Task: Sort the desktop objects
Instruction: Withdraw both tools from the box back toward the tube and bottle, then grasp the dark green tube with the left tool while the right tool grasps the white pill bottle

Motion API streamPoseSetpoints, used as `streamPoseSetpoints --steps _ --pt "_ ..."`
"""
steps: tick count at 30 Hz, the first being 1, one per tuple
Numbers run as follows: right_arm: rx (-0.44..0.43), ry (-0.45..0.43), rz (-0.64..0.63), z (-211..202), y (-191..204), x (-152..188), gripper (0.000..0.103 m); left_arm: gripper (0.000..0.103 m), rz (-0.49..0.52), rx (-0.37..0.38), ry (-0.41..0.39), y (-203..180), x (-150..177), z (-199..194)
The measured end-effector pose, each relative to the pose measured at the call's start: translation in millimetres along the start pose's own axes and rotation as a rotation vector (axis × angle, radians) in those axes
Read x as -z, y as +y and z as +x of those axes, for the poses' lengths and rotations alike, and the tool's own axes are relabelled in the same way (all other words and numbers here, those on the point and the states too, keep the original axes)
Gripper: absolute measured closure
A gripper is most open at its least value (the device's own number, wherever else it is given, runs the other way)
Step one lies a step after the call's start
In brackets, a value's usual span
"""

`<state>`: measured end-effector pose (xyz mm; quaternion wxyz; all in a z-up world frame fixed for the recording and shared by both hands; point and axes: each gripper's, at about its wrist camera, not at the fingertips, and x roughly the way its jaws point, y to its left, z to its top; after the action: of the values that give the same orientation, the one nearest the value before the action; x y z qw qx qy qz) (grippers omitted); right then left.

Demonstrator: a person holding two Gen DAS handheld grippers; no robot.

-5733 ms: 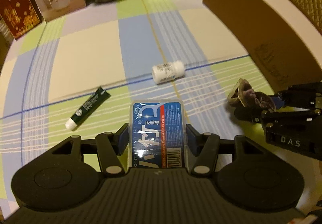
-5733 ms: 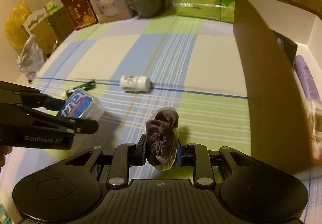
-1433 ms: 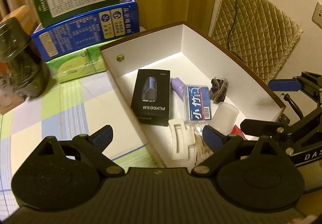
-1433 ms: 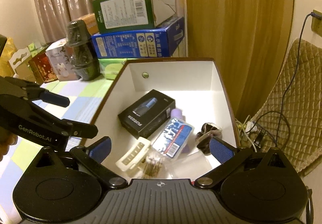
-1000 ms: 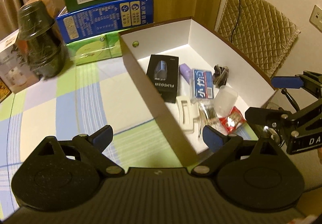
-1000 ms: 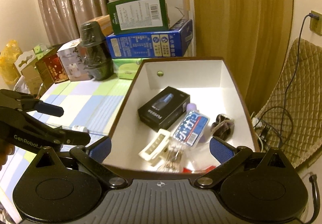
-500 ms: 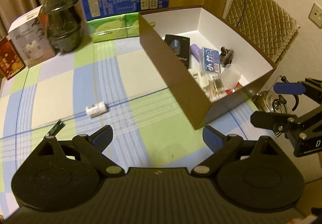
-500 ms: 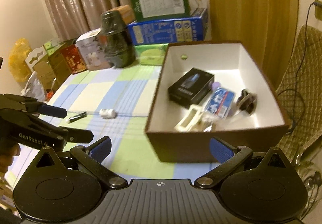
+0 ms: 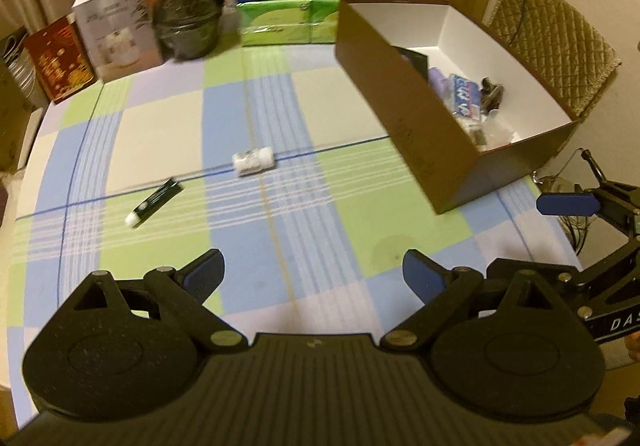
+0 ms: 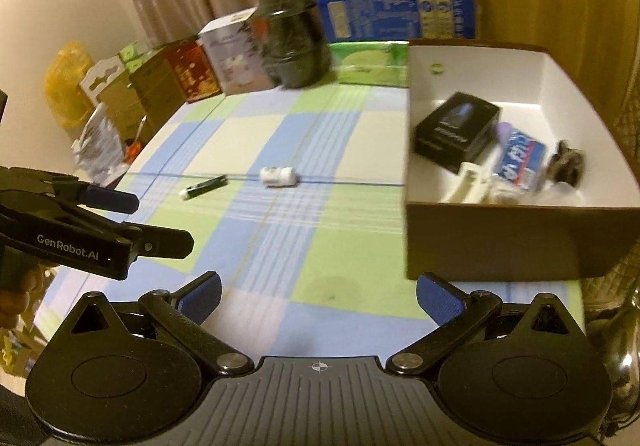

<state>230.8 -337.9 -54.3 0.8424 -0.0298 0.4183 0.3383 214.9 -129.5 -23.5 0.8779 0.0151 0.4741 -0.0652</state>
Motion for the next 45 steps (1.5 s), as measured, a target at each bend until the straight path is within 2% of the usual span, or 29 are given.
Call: streamPoseSetpoints --steps 21,33,38,45 --pt "-0.035 0.044 -0.074 58.3 63.2 -14.1 0.002 0.009 -0.097 -0.060 0.004 80.6 21.9 -11.9" --pt "-0.028 0.048 -0.071 95.2 76.1 -28.5 0.002 0.009 -0.111 -0.083 -0.001 114.4 16.6 2.7" --pt "0.007 0.035 -0.109 113.1 83.2 -32.8 0.002 0.010 -0.099 -0.094 -0.018 127.5 14.3 15.0" --pt "0.030 0.024 -0.095 141.4 80.2 -43.0 0.002 0.011 -0.082 -0.110 -0.035 151.0 10.2 38.1"
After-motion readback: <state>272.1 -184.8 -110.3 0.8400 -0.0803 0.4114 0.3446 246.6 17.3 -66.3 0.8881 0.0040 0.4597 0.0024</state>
